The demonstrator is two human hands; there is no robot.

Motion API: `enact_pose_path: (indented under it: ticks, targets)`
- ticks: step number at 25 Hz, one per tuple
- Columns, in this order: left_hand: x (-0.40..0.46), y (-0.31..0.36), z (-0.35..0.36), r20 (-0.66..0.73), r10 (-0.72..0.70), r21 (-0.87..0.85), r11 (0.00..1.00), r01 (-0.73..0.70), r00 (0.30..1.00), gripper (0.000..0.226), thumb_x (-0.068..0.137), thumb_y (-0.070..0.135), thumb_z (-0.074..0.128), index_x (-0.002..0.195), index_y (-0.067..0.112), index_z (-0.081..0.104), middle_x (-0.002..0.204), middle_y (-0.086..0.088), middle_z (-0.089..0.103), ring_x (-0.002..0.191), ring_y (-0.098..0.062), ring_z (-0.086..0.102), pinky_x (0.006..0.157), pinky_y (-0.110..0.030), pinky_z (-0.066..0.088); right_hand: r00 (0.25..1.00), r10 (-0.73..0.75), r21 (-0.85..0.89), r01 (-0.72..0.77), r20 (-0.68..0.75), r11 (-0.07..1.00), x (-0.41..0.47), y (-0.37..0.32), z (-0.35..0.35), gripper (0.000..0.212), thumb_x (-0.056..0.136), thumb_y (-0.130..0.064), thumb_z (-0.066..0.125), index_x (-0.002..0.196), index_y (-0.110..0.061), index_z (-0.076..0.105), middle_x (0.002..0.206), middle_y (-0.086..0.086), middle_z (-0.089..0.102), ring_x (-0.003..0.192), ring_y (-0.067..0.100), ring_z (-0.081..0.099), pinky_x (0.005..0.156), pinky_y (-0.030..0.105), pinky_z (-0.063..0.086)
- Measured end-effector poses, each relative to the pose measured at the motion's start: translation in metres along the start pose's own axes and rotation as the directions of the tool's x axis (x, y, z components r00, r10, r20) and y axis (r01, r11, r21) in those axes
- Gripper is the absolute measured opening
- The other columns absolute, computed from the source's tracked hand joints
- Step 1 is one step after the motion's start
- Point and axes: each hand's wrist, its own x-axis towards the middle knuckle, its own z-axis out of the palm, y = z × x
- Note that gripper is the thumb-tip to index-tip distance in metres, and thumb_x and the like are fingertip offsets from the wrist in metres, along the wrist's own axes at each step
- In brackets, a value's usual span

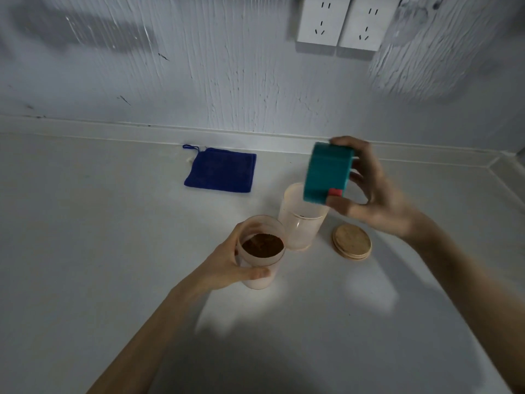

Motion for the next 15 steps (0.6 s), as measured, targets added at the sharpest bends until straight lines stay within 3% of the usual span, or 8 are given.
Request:
enact_pose_path:
  ticks: [3,5,8,9,12,15]
  targets:
    - [0.000,-0.002,0.003,-0.020,0.015,0.001,1.000,-0.015,1.000,0.084,0.049,0.043,0.077,0.120,0.029,0.034,0.124,0.008,0.046,0.119,-0.015,0.046,0.101,-0.033,0.044,0.959,0.094,0.088,-0.073,-0.268,0.993,-0.038,0.027,0.017,0.063,0.066,-0.058,0.064,0.114,-0.040,0.027,0.108,-0.030,0.043,0.099,0.000,0.050,0.088,0.026,0.045]
    - [-0.001,-0.003,0.003,-0.014,0.007,-0.021,1.000,-0.008,1.000,0.084,0.048,0.043,0.077,0.119,0.034,0.034,0.122,0.011,0.047,0.117,-0.006,0.047,0.095,-0.023,0.046,0.877,0.273,0.196,-0.210,-0.396,0.958,-0.067,0.043,0.035,0.074,0.060,-0.056,0.067,0.116,-0.042,0.022,0.108,-0.022,0.045,0.094,-0.003,0.053,0.083,0.026,0.046]
    - [-0.003,0.000,0.007,-0.049,0.006,-0.046,0.999,-0.008,0.999,0.080,0.048,0.040,0.074,0.118,0.037,0.036,0.120,0.013,0.049,0.111,0.001,0.049,0.087,-0.016,0.047,0.767,0.487,0.273,-0.405,-0.417,0.872,-0.104,0.060,0.061,0.094,0.052,-0.070,0.065,0.127,-0.049,0.012,0.119,-0.002,0.046,0.105,0.014,0.055,0.091,0.036,0.046]
    - [-0.004,0.000,0.008,-0.062,0.016,-0.046,0.999,-0.018,0.998,0.083,0.048,0.040,0.075,0.121,0.034,0.036,0.121,0.010,0.050,0.113,-0.003,0.049,0.089,-0.019,0.046,0.746,0.527,0.248,-0.465,-0.406,0.850,-0.113,0.063,0.068,0.097,0.055,-0.065,0.067,0.130,-0.047,0.008,0.128,0.006,0.042,0.111,0.019,0.051,0.096,0.037,0.043]
    - [-0.004,-0.006,0.010,-0.078,0.054,-0.015,0.998,-0.055,0.995,0.096,0.048,0.048,0.080,0.128,0.020,0.036,0.126,-0.002,0.050,0.118,-0.014,0.049,0.098,-0.036,0.044,0.705,0.603,0.166,-0.589,-0.374,0.791,-0.128,0.071,0.082,0.092,0.072,-0.023,0.072,0.129,-0.042,0.002,0.133,0.015,0.030,0.115,0.019,0.042,0.100,0.030,0.035]
    - [-0.005,-0.008,0.011,-0.087,0.046,-0.006,0.999,-0.047,0.995,0.097,0.049,0.056,0.078,0.128,0.019,0.036,0.126,-0.002,0.051,0.117,-0.014,0.050,0.098,-0.038,0.044,0.702,0.592,0.069,-0.620,-0.397,0.782,-0.139,0.078,0.088,0.092,0.075,-0.017,0.069,0.130,-0.046,0.002,0.125,0.014,0.031,0.113,0.021,0.041,0.101,0.032,0.035]
